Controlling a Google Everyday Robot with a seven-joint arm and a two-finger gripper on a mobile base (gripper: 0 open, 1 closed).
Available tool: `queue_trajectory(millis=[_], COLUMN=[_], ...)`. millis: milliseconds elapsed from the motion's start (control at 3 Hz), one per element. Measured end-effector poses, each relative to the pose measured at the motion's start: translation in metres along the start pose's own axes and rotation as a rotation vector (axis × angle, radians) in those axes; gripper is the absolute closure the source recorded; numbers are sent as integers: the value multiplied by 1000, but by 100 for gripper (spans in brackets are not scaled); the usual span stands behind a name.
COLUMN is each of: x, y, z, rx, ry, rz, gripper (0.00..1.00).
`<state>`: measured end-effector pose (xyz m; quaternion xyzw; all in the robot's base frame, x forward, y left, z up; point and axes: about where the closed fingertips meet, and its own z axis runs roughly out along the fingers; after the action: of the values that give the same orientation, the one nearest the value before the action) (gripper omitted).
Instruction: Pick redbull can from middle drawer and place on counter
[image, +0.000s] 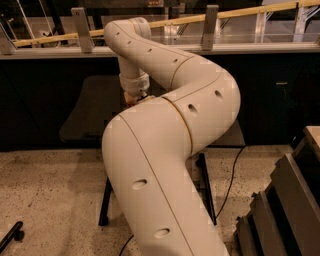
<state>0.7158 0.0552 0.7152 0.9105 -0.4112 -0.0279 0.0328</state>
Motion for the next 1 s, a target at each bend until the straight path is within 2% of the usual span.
queue_trajectory(millis=[667, 1000], x=[0, 0], y=[0, 0], z=[0, 0], rx=[0, 0], ry=[0, 0], rz=[0, 0], gripper=[50, 19])
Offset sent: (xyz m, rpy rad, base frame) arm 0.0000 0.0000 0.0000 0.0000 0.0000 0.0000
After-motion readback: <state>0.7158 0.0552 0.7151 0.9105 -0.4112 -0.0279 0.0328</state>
